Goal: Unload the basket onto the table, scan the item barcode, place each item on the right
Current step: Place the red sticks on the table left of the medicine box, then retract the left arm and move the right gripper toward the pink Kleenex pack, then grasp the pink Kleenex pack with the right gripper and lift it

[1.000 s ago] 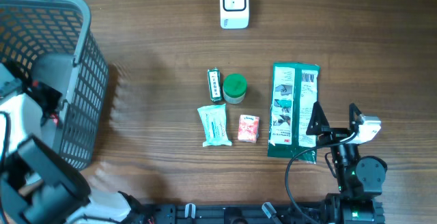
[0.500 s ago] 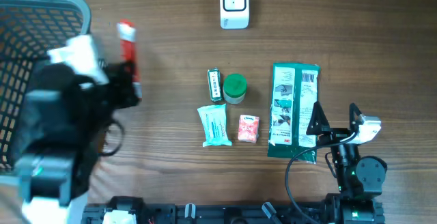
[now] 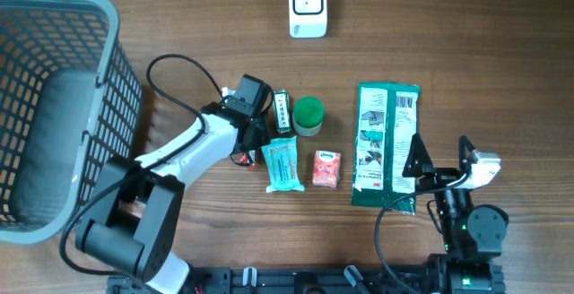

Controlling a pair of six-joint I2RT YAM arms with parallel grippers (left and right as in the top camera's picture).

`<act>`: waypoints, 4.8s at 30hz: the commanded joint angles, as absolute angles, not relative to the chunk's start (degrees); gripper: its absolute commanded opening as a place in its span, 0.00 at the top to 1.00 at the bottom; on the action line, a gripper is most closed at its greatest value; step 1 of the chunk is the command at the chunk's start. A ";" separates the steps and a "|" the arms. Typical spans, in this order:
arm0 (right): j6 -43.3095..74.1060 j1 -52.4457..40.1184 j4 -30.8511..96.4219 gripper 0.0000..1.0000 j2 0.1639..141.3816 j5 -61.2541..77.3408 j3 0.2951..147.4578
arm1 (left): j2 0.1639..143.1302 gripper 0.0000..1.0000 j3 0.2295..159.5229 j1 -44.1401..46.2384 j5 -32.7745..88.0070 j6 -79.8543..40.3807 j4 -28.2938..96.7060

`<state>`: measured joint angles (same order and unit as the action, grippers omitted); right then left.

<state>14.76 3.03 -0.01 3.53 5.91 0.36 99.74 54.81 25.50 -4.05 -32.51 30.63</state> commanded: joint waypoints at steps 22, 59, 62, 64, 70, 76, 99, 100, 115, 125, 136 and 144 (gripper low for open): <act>15.14 2.96 -0.32 0.00 3.29 5.74 0.30 | 74.13 0.00 54.65 17.72 -11.00 -33.26 31.11; 15.16 2.96 -0.32 0.00 4.95 5.74 0.30 | 50.83 0.00 94.74 17.72 -35.90 -4.71 28.95; 15.14 2.96 -0.32 0.00 4.95 5.74 0.32 | 46.39 0.00 94.74 17.74 -35.40 -7.01 30.39; 15.14 3.01 -0.32 0.00 5.39 5.74 0.32 | 43.62 0.00 94.74 17.74 -34.94 -8.36 31.59; 15.14 3.01 -0.32 0.00 5.48 5.74 0.30 | 30.65 0.00 88.16 17.72 -28.32 -8.36 30.04; 15.16 3.01 -0.32 0.00 5.48 5.74 0.30 | 17.04 0.00 74.13 12.12 -28.34 -8.34 19.55; 35.07 3.01 -7.64 0.00 5.54 15.97 2.24 | 0.32 0.00 52.64 -10.13 -27.92 -14.20 6.79; 32.53 3.01 -5.19 0.00 5.93 16.56 5.02 | 0.32 0.00 52.64 -10.13 -27.92 -14.20 9.10; 19.79 2.70 34.26 0.10 69.41 33.08 64.14 | 0.32 0.00 52.66 -10.09 -27.90 -17.39 42.89; 27.64 -16.93 52.84 0.12 76.95 15.44 63.88 | 0.32 0.00 52.64 -10.09 -28.53 -17.39 72.73; 48.18 -24.64 28.01 0.23 77.67 27.64 37.15 | 0.32 0.00 52.64 -10.09 -28.53 -17.39 72.73; 51.18 -26.68 25.93 0.43 89.97 20.21 37.15 | 0.32 0.00 52.64 -10.09 -28.53 -17.39 72.73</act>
<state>49.87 -26.44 27.11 86.30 22.94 37.56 0.73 52.56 -9.82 -28.21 -17.28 72.95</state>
